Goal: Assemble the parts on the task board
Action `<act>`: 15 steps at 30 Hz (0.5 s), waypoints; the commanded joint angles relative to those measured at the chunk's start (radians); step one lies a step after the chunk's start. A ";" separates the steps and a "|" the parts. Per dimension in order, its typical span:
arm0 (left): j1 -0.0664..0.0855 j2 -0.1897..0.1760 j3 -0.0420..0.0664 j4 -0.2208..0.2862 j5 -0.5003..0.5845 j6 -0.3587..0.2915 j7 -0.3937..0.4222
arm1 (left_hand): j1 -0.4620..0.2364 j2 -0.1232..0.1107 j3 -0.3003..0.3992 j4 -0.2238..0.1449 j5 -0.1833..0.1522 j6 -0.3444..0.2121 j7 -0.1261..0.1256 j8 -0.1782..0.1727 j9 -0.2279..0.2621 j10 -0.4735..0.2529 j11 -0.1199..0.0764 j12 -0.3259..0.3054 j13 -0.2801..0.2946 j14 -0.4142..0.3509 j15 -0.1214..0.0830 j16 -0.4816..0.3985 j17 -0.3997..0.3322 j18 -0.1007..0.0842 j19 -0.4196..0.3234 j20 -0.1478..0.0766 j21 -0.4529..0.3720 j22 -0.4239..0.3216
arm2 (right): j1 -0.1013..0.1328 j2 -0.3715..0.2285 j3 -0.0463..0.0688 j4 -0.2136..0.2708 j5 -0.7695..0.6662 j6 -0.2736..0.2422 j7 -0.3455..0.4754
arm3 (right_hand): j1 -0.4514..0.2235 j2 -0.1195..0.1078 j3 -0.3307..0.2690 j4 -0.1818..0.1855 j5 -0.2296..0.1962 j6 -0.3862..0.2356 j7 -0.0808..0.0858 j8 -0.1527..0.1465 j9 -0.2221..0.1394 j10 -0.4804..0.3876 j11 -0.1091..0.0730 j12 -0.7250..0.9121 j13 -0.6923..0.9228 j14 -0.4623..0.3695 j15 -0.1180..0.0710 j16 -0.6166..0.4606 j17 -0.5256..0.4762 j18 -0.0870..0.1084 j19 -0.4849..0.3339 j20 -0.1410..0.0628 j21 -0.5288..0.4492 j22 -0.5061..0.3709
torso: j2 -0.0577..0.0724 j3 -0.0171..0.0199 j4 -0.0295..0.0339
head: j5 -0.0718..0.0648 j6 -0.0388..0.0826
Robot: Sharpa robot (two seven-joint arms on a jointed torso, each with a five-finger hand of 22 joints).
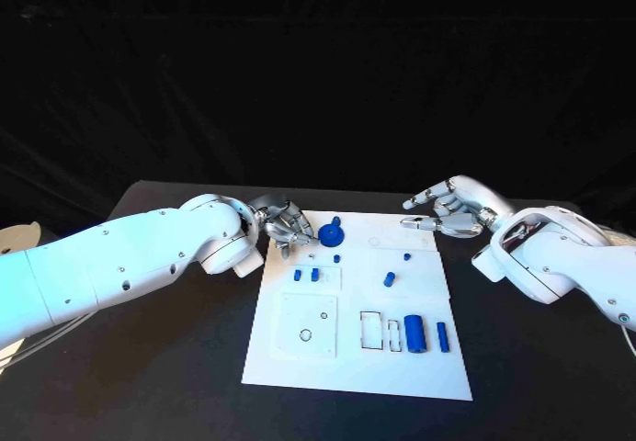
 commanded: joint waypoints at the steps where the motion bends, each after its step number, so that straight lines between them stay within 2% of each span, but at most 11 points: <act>1: -0.003 0.021 -0.001 0.003 -0.222 -0.066 0.147 | 0.046 -0.016 0.017 -0.014 -0.031 0.022 0.007 -0.045 -0.052 -0.007 0.008 -0.069 -0.072 -0.025 0.007 -0.043 -0.050 0.013 0.001 0.009 -0.029 -0.022 | -0.001 0.003 0.000 0.000 -0.004 0.015 0.006 | -0.002 0.011 -0.007 0.001 0.003 0.005 -0.004 0.004 0.002 0.047 -0.003 -0.001 0.192 0.072 -0.001 -0.003 0.122 0.019 0.044 -0.003 -0.004 0.156 | 0.000 -0.0014 0.0000 | -0.004 0.004; 3: -0.006 0.039 -0.003 0.003 -0.304 -0.060 0.165 | 0.086 -0.021 0.047 -0.026 -0.042 0.052 0.004 -0.098 -0.110 0.008 0.009 -0.129 -0.144 -0.028 0.004 -0.059 -0.077 0.010 0.015 0.010 -0.047 -0.038 | -0.001 0.004 0.000 -0.001 -0.004 0.015 0.007 | -0.002 0.011 -0.007 0.001 0.003 0.005 -0.004 0.004 0.002 0.048 -0.003 0.000 0.192 0.072 -0.001 -0.003 0.122 0.019 0.044 -0.003 -0.004 0.155 | 0.000 -0.0012 -0.0021 | -0.006 0.003; 4: -0.007 0.048 -0.004 0.002 -0.334 -0.057 0.170 | 0.095 -0.029 0.064 -0.027 -0.051 0.075 0.006 -0.137 -0.149 0.022 0.008 -0.164 -0.188 -0.029 0.004 -0.065 -0.090 0.004 0.021 0.012 -0.055 -0.045 | -0.001 0.004 0.000 -0.001 -0.004 0.015 0.007 | -0.002 0.011 -0.007 0.001 0.003 0.005 -0.004 0.004 0.002 0.048 -0.003 0.000 0.192 0.072 -0.001 -0.003 0.122 0.019 0.044 -0.003 -0.004 0.155 | 0.000 -0.0015 -0.0023 | -0.006 0.004; 5: -0.008 0.056 -0.005 0.001 -0.362 -0.054 0.175 | 0.103 -0.031 0.075 -0.032 -0.046 0.091 0.002 -0.152 -0.164 0.028 0.009 -0.177 -0.206 -0.028 0.003 -0.067 -0.095 0.012 0.025 0.006 -0.058 -0.047 | -0.001 0.005 0.000 -0.001 -0.004 0.015 0.008 | -0.002 0.011 -0.007 0.001 0.003 0.005 -0.004 0.004 0.002 0.048 -0.003 0.000 0.192 0.072 -0.001 -0.003 0.122 0.019 0.044 -0.003 -0.004 0.155 | 0.001 -0.0017 -0.0016 | -0.008 0.004; 6: -0.009 0.062 -0.006 -0.001 -0.383 -0.052 0.178 | 0.102 -0.040 0.087 -0.033 -0.047 0.111 0.001 -0.181 -0.191 0.046 0.008 -0.196 -0.236 -0.025 0.003 -0.067 -0.102 0.010 0.030 0.006 -0.062 -0.050 | -0.002 0.005 0.000 -0.001 -0.004 0.015 0.008 | -0.002 0.011 -0.007 0.001 0.003 0.005 -0.004 0.004 0.002 0.048 -0.003 0.000 0.192 0.072 -0.001 -0.003 0.122 0.019 0.044 -0.003 -0.004 0.155 | 0.001 -0.0017 -0.0016 | -0.009 0.004; 9: -0.013 0.086 -0.011 -0.011 -0.451 -0.041 0.183 | 0.101 -0.046 0.113 -0.037 -0.044 0.152 -0.002 -0.215 -0.224 0.050 0.010 -0.234 -0.283 0.004 0.001 -0.036 -0.080 0.011 0.050 0.004 -0.060 -0.050 | -0.002 0.006 0.000 -0.002 -0.004 0.015 0.008 | -0.002 0.011 -0.007 0.001 0.003 0.005 -0.004 0.004 0.002 0.048 -0.003 0.000 0.192 0.072 -0.001 -0.003 0.122 0.019 0.044 -0.003 -0.004 0.155 | 0.001 -0.0014 -0.0017 | -0.011 0.005; 11: -0.015 0.099 -0.013 -0.019 -0.480 -0.033 0.181 | 0.096 -0.049 0.121 -0.036 -0.044 0.173 -0.004 -0.221 -0.232 0.047 0.011 -0.251 -0.299 0.050 0.001 0.025 -0.019 0.011 0.073 0.003 -0.051 -0.047 | -0.002 0.007 0.000 -0.002 -0.004 0.015 0.009 | -0.002 0.011 -0.007 0.001 0.003 0.005 -0.004 0.004 0.002 0.048 -0.003 0.000 0.192 0.072 -0.001 -0.003 0.122 0.019 0.044 -0.003 -0.004 0.155 | 0.000 -0.0011 -0.0017 | -0.011 0.006; 14: -0.019 0.121 -0.015 -0.035 -0.528 -0.008 0.166 | 0.072 -0.066 0.130 -0.029 -0.048 0.195 -0.008 -0.252 -0.254 0.052 0.011 -0.286 -0.337 0.150 0.000 0.181 0.142 0.011 0.135 0.001 -0.021 -0.035 | -0.003 0.008 0.000 -0.002 -0.004 0.015 0.009 | -0.002 0.011 -0.007 0.001 0.003 0.005 -0.004 0.004 0.002 0.048 -0.003 0.000 0.192 0.072 -0.001 -0.003 0.122 0.019 0.044 -0.003 -0.004 0.155 | 0.001 -0.0004 -0.0014 | -0.012 0.007; 15: -0.020 0.127 -0.015 -0.040 -0.542 -0.001 0.160 | 0.063 -0.068 0.129 -0.025 -0.049 0.197 -0.008 -0.259 -0.258 0.056 0.011 -0.291 -0.344 0.170 0.000 0.220 0.188 0.004 0.156 0.001 0.020 0.000 | -0.003 0.008 0.000 -0.002 -0.004 0.015 0.009 | -0.002 0.011 -0.007 0.001 0.003 0.005 -0.004 0.004 0.002 0.048 -0.003 0.000 0.192 0.072 -0.001 -0.003 0.122 0.019 0.044 -0.003 -0.004 0.155 | 0.001 -0.0004 -0.0015 | -0.013 0.007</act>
